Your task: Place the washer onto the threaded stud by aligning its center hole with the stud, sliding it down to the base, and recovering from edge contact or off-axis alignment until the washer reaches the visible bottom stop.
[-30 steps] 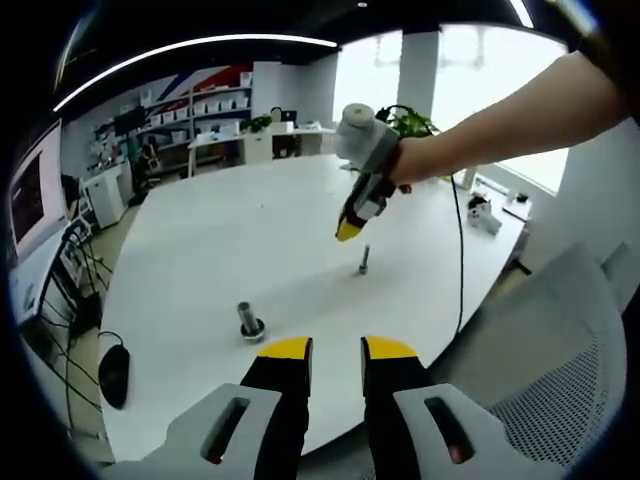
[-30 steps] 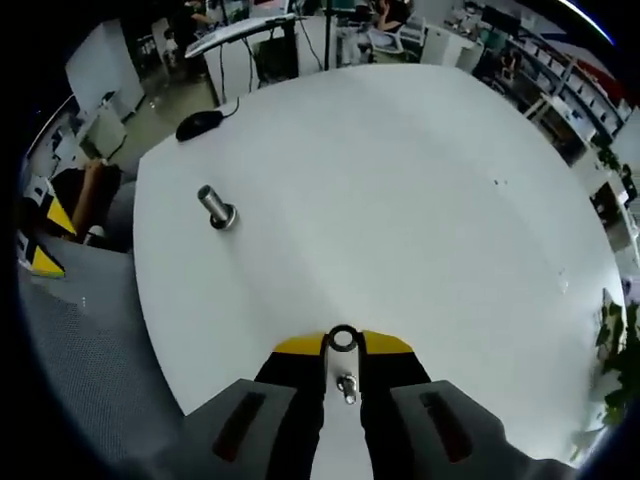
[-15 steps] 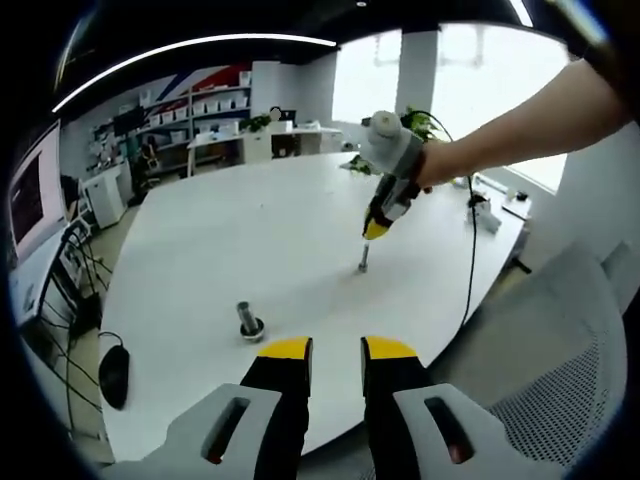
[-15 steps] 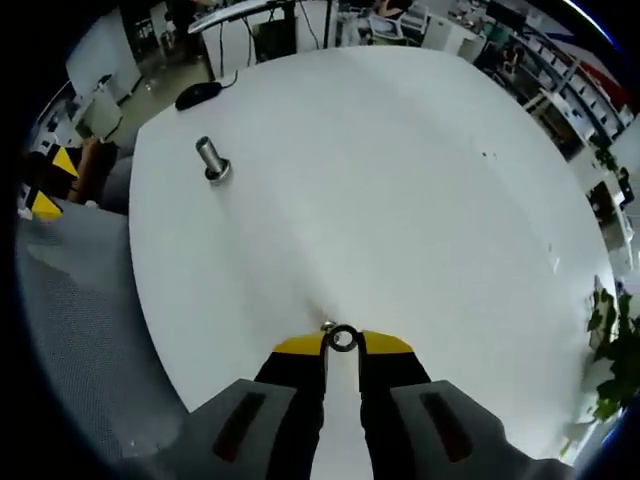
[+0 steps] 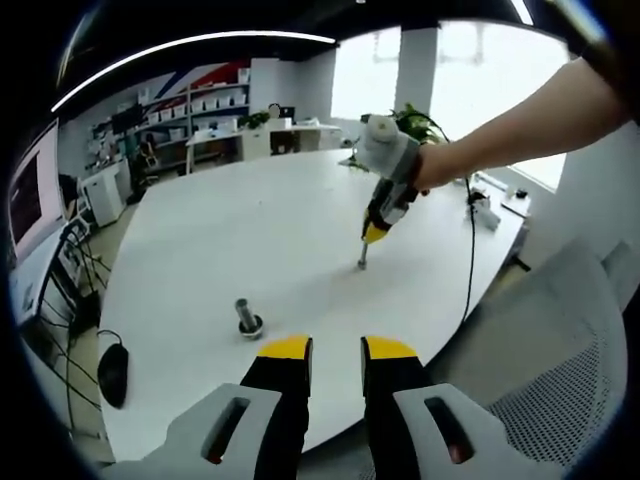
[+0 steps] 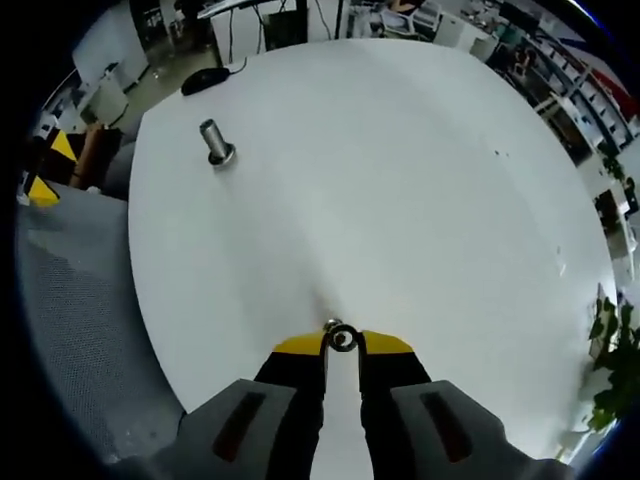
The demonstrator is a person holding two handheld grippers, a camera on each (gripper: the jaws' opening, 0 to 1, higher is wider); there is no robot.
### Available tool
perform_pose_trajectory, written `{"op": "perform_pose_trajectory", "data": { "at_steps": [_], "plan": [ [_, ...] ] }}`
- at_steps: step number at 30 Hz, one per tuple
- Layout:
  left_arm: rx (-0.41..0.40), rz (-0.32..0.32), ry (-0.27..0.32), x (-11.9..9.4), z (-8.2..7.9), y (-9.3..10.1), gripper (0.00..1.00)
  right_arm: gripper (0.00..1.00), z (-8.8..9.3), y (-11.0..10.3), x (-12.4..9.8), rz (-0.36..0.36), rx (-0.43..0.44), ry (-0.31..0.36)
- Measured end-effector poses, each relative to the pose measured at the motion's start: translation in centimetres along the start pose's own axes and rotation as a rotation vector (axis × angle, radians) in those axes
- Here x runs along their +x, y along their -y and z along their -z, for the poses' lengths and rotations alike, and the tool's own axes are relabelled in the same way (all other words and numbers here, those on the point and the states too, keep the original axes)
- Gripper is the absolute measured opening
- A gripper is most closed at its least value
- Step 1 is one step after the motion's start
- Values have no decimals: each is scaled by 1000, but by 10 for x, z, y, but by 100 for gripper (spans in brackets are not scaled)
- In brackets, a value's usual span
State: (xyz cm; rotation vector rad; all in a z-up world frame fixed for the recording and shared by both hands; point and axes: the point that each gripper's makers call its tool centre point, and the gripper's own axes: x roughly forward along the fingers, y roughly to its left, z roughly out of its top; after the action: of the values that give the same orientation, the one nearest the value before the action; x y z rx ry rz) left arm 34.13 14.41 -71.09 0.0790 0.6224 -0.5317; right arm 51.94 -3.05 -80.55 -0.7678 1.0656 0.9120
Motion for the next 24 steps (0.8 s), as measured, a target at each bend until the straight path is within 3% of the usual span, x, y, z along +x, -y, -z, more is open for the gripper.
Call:
{"op": "perform_pose_trajectory", "data": {
  "at_steps": [14, 24],
  "plan": [
    [-8, -4, -2, 1, 0, -1, 17, 13, 4, -3, -1, -18, -9, -13],
    [-14, -5, -12, 1, 3, -2, 17, 13, 6, -6, 17, -32, -10, -28]
  ]
}}
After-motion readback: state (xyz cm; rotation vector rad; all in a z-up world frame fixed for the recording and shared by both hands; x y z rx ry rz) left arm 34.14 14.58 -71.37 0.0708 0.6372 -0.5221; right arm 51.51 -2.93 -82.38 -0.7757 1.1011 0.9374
